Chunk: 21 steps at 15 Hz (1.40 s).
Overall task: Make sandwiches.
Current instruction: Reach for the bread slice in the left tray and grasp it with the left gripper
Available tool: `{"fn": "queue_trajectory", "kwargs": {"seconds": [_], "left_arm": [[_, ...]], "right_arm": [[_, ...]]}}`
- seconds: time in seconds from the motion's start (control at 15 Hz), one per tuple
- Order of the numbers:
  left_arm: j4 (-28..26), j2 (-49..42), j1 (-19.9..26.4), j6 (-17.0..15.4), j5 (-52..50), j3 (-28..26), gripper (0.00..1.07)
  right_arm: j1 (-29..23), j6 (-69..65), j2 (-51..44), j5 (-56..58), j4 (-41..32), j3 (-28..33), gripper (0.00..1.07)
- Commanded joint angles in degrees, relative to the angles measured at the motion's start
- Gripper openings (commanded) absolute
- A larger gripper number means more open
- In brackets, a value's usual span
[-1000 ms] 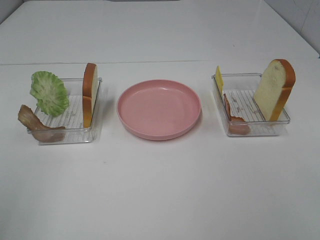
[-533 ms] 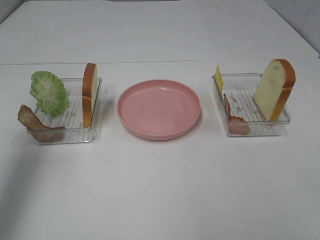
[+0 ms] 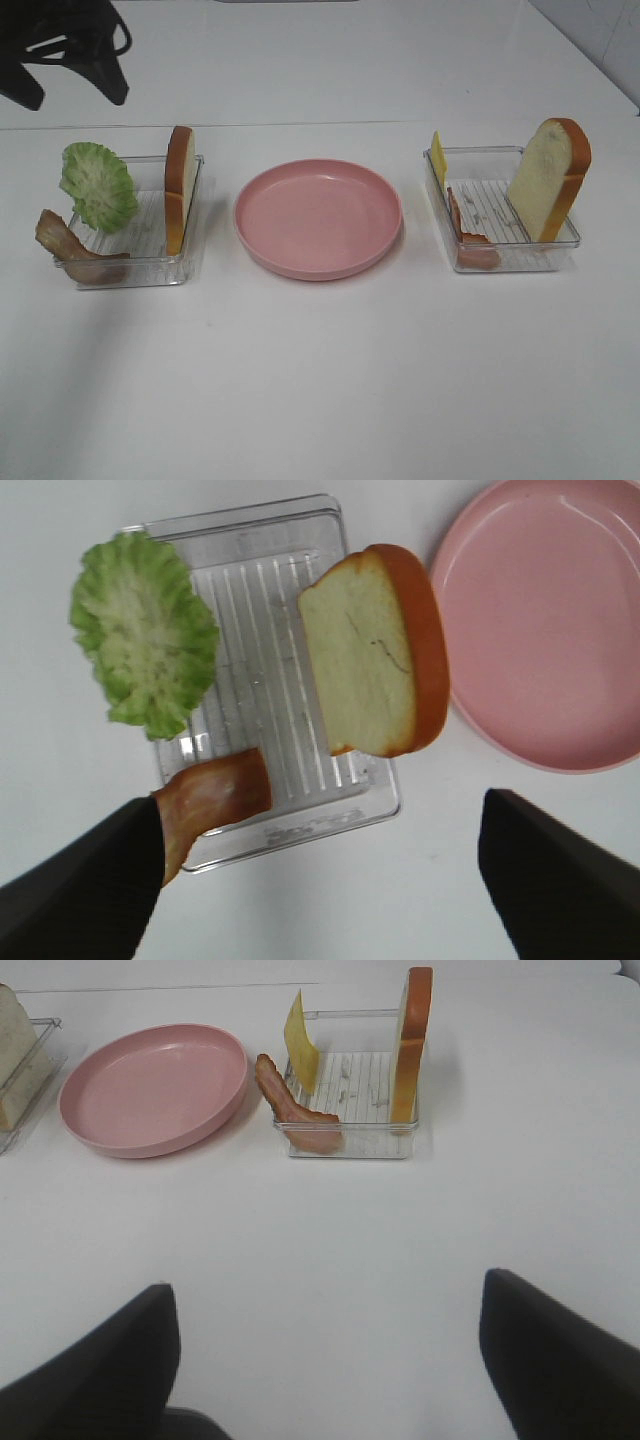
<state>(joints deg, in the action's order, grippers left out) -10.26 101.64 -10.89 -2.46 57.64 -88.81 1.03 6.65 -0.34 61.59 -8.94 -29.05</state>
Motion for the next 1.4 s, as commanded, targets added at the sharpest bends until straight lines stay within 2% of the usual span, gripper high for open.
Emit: {"fn": "queue_trajectory", "kwargs": {"seconds": [0.07, 0.4, 0.53, 0.93, 1.4], "left_arm": [[1.9, 5.4, -4.1, -4.1, 4.0, -6.4, 0.81], [11.2, 13.2, -10.9, -13.8, 11.3, -17.2, 0.81], [11.8, 16.2, -11.7, -15.1, 12.8, -19.8, 0.81], [12.9, 22.8, -11.7, -15.2, 7.2, -21.4, 0.81], [13.1, 26.0, -11.7, -15.2, 7.1, -21.5, 0.67]], "right_arm": [[0.2, 0.1, -0.7, -0.7, -0.1, 0.1, 0.77], [0.2, 0.1, -0.7, -0.7, -0.1, 0.1, 0.77], [0.2, 0.1, -0.7, -0.7, -0.1, 0.1, 0.77], [0.2, 0.1, -0.7, -0.7, -0.1, 0.1, 0.77], [0.2, 0.1, -0.7, -0.7, -0.1, 0.1, 0.77]]}}
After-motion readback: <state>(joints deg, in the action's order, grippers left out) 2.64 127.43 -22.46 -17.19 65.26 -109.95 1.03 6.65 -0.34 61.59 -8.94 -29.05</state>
